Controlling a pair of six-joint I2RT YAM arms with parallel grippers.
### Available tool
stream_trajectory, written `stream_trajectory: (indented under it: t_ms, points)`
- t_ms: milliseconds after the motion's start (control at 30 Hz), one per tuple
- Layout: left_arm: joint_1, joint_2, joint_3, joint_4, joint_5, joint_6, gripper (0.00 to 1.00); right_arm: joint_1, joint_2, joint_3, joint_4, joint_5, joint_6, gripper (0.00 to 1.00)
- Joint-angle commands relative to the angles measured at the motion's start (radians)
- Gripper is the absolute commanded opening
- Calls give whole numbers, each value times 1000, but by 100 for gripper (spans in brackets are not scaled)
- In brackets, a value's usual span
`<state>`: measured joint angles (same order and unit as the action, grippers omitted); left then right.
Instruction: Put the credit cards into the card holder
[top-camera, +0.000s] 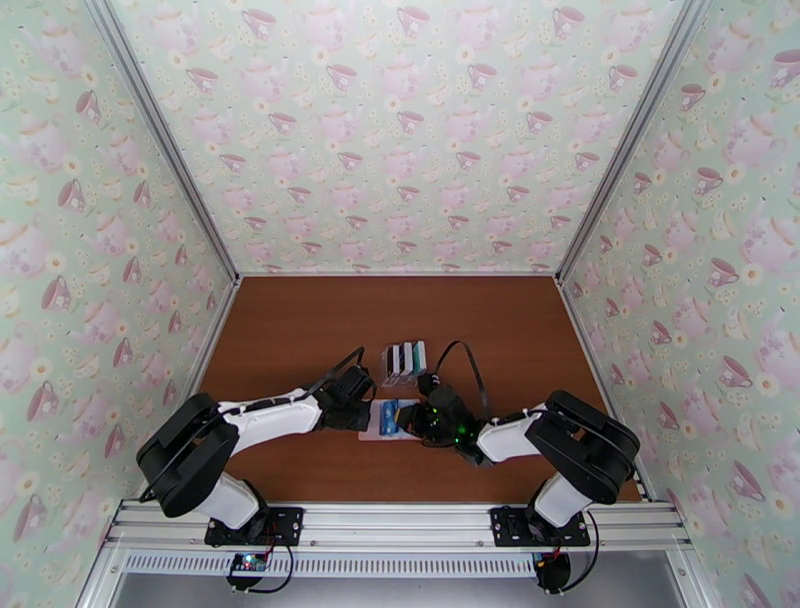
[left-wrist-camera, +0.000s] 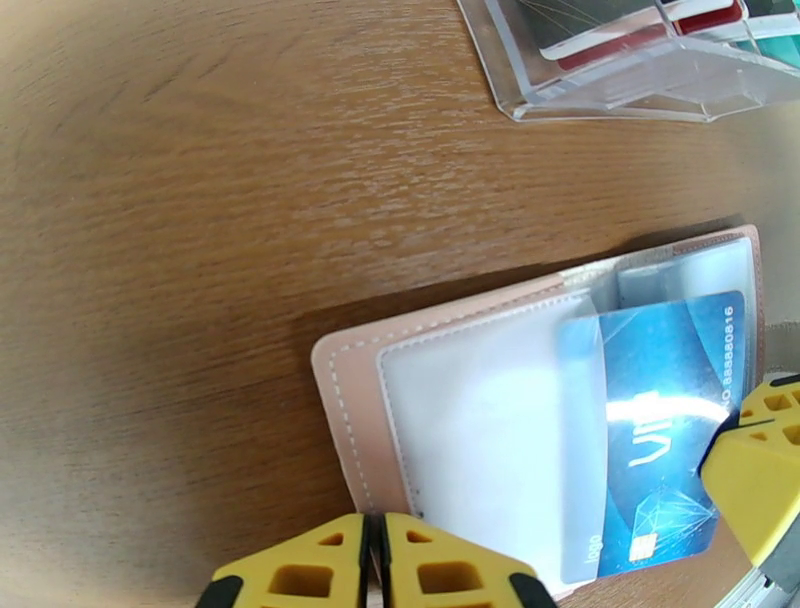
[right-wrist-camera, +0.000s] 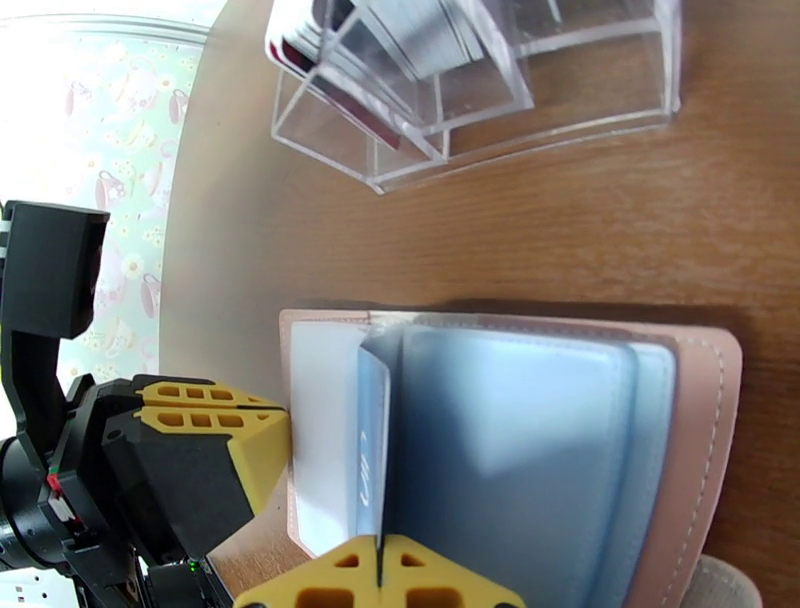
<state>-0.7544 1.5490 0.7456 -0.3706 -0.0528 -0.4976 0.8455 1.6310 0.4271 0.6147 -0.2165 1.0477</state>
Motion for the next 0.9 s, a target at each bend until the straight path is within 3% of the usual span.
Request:
stream_trajectory:
  t_ms: [0, 433, 867]
  points:
    - [-7, -10, -22, -21, 29, -12, 14, 15, 18, 18, -97, 4, -5, 0]
    - [-7, -34, -28, -19, 41, -23, 14, 21, 15, 126, -355, 30, -60, 0]
    - [-6, -42, -32, -8, 59, -30, 14, 23, 28, 211, -518, 48, -109, 15]
